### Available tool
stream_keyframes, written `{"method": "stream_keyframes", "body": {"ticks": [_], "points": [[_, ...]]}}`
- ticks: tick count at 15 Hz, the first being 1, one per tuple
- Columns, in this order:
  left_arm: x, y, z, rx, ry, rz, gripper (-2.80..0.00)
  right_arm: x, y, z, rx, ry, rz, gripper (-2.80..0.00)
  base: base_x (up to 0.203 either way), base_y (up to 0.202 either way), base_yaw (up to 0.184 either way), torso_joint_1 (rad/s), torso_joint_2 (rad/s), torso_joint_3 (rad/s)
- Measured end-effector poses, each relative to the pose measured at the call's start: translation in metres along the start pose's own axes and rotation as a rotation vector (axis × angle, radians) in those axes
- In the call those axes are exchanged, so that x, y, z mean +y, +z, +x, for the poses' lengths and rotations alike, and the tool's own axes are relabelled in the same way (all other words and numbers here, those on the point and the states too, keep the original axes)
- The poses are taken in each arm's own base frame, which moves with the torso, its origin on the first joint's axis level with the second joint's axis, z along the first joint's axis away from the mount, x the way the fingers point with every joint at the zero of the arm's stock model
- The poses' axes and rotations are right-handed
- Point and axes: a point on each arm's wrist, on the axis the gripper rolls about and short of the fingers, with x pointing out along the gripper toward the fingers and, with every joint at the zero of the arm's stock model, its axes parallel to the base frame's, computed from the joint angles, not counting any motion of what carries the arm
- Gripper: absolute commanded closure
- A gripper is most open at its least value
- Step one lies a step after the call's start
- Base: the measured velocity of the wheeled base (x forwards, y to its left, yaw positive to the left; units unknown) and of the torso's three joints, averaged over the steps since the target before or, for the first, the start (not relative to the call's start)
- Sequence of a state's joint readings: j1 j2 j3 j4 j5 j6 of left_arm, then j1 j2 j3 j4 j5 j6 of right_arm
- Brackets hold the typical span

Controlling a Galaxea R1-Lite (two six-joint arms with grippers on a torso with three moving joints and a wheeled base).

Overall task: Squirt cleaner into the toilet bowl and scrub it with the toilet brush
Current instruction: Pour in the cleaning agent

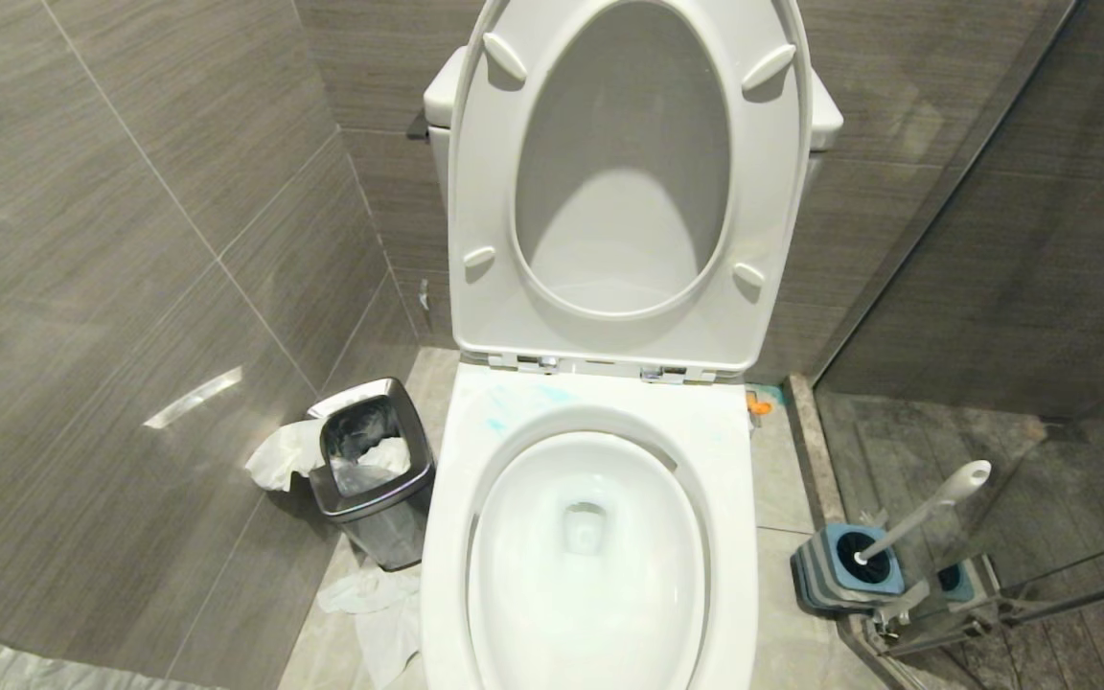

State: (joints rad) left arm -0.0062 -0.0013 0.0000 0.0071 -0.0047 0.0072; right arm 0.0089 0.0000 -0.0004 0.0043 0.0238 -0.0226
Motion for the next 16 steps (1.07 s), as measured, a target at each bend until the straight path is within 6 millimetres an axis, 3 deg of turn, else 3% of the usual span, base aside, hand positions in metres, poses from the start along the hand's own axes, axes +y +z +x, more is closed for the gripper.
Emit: {"method": "stream_keyframes", "body": {"ticks": [16], "points": [[0.0000, -0.0001, 0.0000, 0.001, 0.001, 0.002, 0.00, 0.0000, 0.0000, 0.0000, 0.000, -0.001, -0.003, 0.00, 0.000, 0.000, 0.000, 0.003, 0.00, -0.165]]}}
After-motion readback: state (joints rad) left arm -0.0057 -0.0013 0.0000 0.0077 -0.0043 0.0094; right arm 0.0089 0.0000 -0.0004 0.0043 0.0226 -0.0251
